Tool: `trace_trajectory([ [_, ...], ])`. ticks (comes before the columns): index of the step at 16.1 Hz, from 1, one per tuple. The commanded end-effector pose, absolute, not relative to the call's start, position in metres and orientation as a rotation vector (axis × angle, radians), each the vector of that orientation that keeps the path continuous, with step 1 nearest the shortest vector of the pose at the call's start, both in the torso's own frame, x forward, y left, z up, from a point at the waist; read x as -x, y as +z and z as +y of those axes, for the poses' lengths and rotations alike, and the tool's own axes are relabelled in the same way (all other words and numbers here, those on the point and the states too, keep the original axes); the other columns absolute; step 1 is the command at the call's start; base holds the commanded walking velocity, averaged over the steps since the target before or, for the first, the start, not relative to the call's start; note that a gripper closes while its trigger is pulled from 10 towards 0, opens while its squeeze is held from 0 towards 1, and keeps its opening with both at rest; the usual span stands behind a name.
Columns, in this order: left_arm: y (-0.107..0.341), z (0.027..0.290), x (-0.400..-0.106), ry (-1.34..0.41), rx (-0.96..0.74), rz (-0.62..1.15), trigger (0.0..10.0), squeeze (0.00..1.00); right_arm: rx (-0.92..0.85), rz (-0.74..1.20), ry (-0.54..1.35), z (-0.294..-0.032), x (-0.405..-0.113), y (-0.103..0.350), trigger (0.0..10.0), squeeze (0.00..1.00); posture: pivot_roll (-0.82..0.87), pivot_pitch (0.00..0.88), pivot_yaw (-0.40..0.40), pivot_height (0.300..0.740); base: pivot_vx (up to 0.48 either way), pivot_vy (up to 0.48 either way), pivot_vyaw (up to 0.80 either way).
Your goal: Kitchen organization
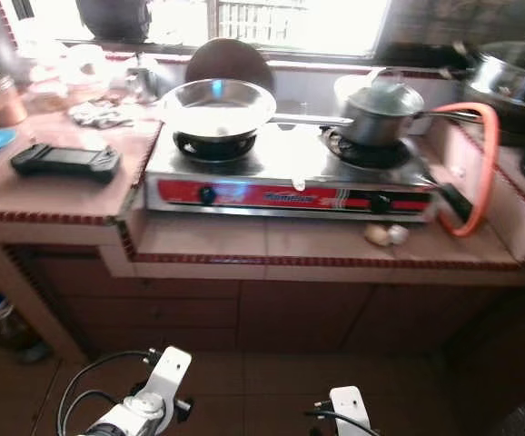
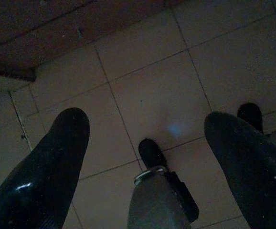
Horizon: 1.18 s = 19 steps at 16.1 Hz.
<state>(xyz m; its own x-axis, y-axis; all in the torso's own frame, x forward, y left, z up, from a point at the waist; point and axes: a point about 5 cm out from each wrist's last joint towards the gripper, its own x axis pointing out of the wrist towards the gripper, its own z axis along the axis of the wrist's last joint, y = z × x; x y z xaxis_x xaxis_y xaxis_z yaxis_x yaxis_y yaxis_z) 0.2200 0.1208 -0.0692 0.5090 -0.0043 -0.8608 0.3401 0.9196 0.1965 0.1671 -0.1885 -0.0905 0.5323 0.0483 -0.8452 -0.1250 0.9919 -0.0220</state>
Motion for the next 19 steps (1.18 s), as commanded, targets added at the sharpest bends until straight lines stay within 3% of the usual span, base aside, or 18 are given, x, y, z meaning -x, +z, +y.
trace_trajectory([
  [1, -0.068, 0.118, -0.221, -0.228, -0.384, 1.02, 10.0, 0.0, 0.066, 1.009, 0.088, -0.191, -0.166, -0.091, 10.0, 0.0, 0.17, 0.0, -0.091, 0.74, 0.0, 0.0, -0.56],
  [7, -0.067, 0.119, -0.224, -0.271, -0.451, 1.023, 10.0, 0.0, -0.009, 1.001, 0.069, -0.172, -0.168, -0.092, 10.0, 0.0, 0.24, 0.0, -0.039, 0.74, 0.0, 0.0, 0.0],
  [11, -0.066, 0.116, -0.225, -0.201, -0.423, 1.014, 10.0, 0.0, -0.048, 0.986, 0.091, -0.163, -0.173, -0.09, 10.0, 0.0, 0.32, 0.0, -0.075, 0.74, 0.0, 0.0, 0.0],
  [14, -0.066, 0.112, -0.222, -0.025, -0.248, 0.996, 10.0, 0.0, -0.052, 0.955, 0.125, -0.161, -0.191, -0.082, 10.0, 0.0, 0.39, 0.0, -0.155, 0.74, 0.0, 0.0, 0.0],
  [16, -0.067, 0.108, -0.219, 0.137, -0.046, 0.964, 10.0, 0.0, -0.169, 0.854, 0.109, -0.151, -0.224, -0.064, 10.0, 0.0, 0.42, 0.0, -0.195, 0.74, 0.0, 0.0, 0.0],
  [18, -0.064, 0.109, -0.223, 0.144, -0.059, 0.886, 10.0, 0.0, -0.206, 0.748, 0.131, -0.137, -0.25, -0.046, 10.0, 0.0, 0.42, 0.0, -0.198, 0.74, 0.0, 0.0, 0.0],
  [19, -0.056, 0.188, -0.233, 0.242, -0.079, 0.803, 10.0, 0.0, -0.243, 0.697, 0.133, -0.13, -0.262, -0.037, 10.0, 0.0, 0.4, 0.0, -0.192, 0.74, 0.0, 0.0, 0.0],
])
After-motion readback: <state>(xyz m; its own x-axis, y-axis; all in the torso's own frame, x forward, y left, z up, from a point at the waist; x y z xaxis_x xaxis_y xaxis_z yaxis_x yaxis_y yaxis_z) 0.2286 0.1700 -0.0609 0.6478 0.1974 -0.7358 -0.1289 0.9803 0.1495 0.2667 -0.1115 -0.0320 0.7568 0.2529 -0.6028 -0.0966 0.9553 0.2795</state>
